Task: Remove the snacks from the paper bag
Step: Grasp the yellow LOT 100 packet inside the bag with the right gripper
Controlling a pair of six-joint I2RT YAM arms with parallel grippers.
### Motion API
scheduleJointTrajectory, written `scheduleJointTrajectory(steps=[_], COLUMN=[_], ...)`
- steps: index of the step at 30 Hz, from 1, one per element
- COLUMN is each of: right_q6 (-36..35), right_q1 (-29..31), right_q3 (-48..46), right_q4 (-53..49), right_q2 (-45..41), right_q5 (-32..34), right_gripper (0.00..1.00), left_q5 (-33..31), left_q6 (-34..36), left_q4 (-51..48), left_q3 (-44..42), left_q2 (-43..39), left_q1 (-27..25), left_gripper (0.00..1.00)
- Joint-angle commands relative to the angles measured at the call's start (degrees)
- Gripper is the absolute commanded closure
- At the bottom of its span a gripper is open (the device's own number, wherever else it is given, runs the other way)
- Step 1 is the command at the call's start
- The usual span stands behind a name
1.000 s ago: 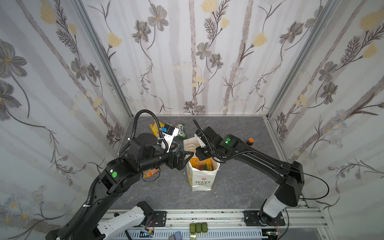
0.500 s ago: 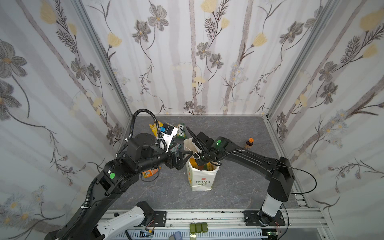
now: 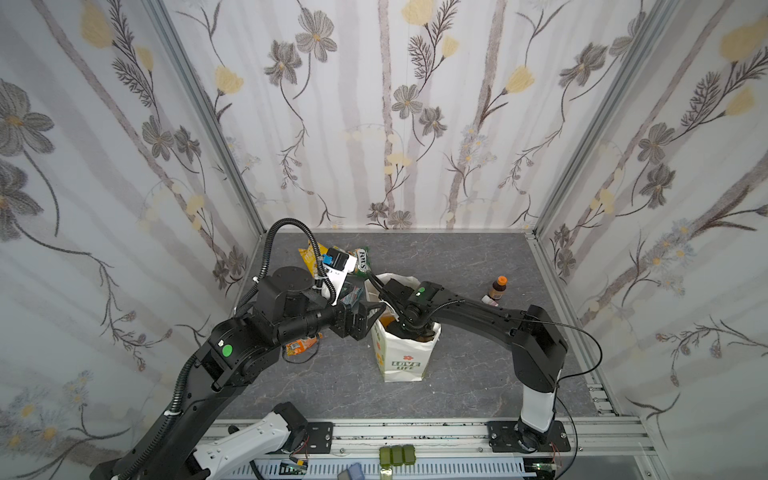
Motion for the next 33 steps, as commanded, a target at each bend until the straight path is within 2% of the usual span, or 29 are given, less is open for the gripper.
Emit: scheduleJointTrajectory(steps=[1,10,14,17,23,29,33], right_q6=[-1.55,-2.66,-2.75,-3.06,-2.98,-2.54,-2.10], right_q1=[0.02,0.13,0.12,0.29,0.30,0.30,0.21], right_q3=[-0.97,-5.80,-7.61,-8.31,-8.18,-6.46,-5.44], right_q4=[0.26,4.67,6.24,6.68,7.24,7.51,7.52], right_q2=[1.99,6.92,8.26,9.09,7.54,4.39,2.42], right_q5=[-0.46,-3.83,-5.18,-6.28,-6.40,-6.66,-6.92], right_gripper=[0.27,0.24,0.29,0.39,0.73,0.90,0.95], left_q5=[-0.28,-0.28,-0.28,-0.10,-0.19,-0.56,-1.88], left_q6=[0.46,0.37,0.33,0.37,0.33,0.24,-0.02], left_q4=[0.70,1.15,1.14,1.20,1.55,1.67,1.88], left_q3=[-0.20,-0.58,-0.71,-0.83,-1.08,-1.70,-2.39], left_q2=[-0.22,-0.22,-0.10,-0.02,-0.02,-0.15,-0.78], left_q1=[-0.06,-0.07,-0.09,-0.06,-0.06,-0.06,-0.06], left_gripper=[0.00,0.00,0.00,0.00,0.00,0.00,0.00])
